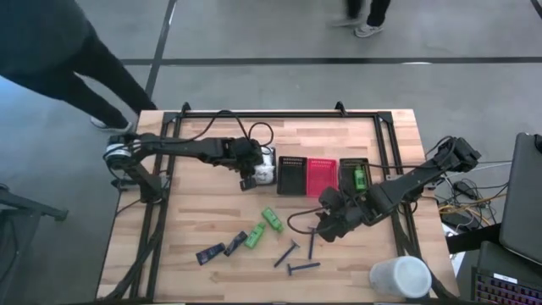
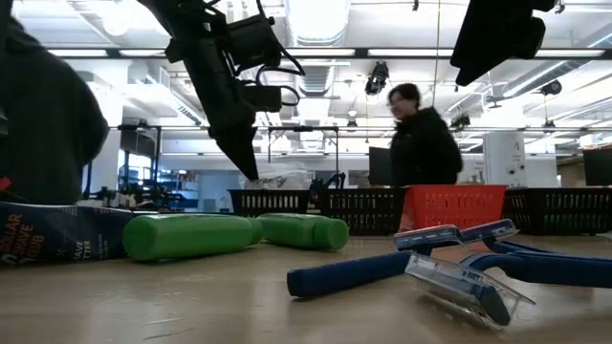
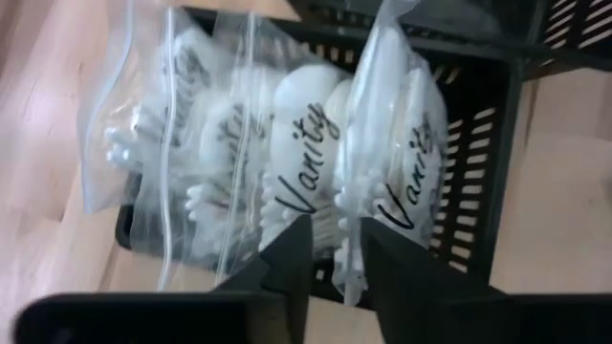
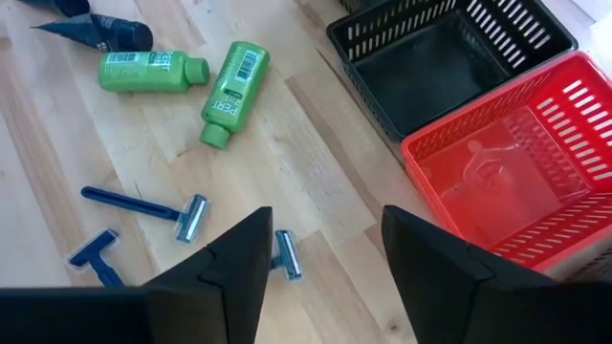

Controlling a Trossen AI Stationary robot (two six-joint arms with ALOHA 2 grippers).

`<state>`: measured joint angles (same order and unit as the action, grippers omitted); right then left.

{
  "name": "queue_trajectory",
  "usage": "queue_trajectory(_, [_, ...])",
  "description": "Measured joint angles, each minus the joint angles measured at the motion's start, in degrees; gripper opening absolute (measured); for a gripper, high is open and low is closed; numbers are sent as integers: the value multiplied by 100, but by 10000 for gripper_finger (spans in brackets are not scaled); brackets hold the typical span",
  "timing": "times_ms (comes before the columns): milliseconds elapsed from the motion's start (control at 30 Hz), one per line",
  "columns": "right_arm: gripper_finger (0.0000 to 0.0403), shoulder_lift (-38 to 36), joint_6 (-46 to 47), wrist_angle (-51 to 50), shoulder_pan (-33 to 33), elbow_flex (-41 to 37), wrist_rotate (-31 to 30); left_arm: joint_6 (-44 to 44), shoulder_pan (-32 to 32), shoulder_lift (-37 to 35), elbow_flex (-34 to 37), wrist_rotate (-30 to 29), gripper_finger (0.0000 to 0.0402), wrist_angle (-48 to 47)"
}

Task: Pick & Place Travel size toiletries
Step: Put the white cotton pack into the left black bin, then put the blue shaving cream into the middle black bin

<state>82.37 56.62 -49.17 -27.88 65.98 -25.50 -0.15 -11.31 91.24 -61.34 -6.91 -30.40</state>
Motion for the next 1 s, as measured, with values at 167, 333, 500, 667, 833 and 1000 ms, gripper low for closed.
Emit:
queue_trajectory(167, [198, 0, 0, 2, 0, 0, -3, -145, 17, -12, -1, -74, 160, -16])
queue_trajectory(333, [187, 0, 0, 4, 0, 0, -7, -153, 17, -86, 0, -204, 205, -87])
queue_trajectory(500, [179, 0, -7, 2, 2, 0, -17, -361, 22, -395, 0, -204, 231, -300])
queue_trajectory(667, [182, 0, -100, -2, 2, 0, -20, -647, 28, -853, 0, -114, 246, -691])
queue_trajectory(833, [196, 0, -114, 0, 2, 0, -18, -891, 69, -1412, 0, -108, 248, -1145])
queue_trajectory(1000, [206, 0, -136, 2, 10, 0, -20, -1390, 171, -1948, 10, 71, 248, -1573])
